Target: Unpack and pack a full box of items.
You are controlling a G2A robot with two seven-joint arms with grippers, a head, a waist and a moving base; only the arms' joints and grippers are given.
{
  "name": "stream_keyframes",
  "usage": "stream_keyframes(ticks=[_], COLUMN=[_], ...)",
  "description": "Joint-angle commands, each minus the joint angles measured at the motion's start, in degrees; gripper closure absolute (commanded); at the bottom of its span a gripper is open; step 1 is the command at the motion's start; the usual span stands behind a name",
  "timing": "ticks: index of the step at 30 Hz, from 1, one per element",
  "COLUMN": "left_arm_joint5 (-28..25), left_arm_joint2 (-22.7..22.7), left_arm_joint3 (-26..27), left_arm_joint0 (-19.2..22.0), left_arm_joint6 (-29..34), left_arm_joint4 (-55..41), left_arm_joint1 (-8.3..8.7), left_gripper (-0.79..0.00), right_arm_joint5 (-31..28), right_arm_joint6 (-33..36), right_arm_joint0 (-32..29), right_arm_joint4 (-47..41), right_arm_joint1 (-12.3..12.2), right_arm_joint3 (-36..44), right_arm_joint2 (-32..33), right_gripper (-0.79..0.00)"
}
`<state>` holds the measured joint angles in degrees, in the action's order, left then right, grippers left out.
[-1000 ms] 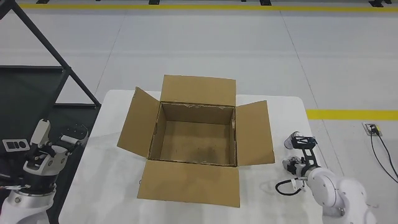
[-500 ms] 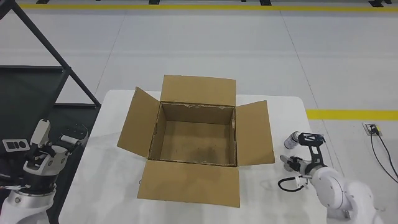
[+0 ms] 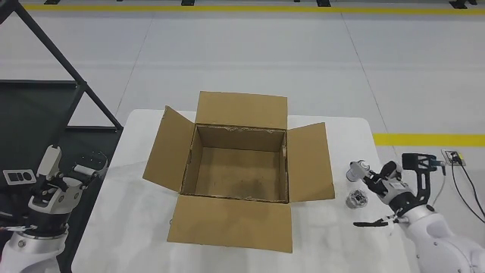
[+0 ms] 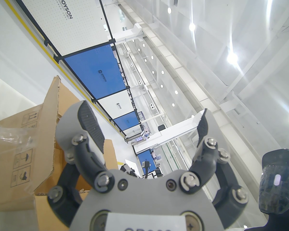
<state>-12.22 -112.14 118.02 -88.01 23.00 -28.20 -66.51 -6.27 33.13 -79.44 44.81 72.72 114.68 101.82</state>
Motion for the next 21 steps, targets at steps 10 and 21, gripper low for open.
stream_keyframes(ticks=[10, 21], left_arm_joint5=[0.0, 0.0], left_arm_joint2=[0.0, 0.0], left_arm_joint3=[0.0, 0.0], left_arm_joint0=[0.0, 0.0], left_arm_joint6=[0.0, 0.0], left_arm_joint4=[0.0, 0.0], left_arm_joint1=[0.0, 0.0], left_gripper=[-0.785, -0.785], right_arm_joint5=[-19.87, -36.65], right_arm_joint6=[10.32, 18.95], right_arm_joint0=[2.65, 1.36], right_arm_joint4=[-12.26, -20.28], right_arm_joint1=[-1.72, -3.61], right_arm_joint3=[-4.2, -6.8], right_arm_joint2=[-0.4, 3.0], right_gripper=[-0.785, -0.785])
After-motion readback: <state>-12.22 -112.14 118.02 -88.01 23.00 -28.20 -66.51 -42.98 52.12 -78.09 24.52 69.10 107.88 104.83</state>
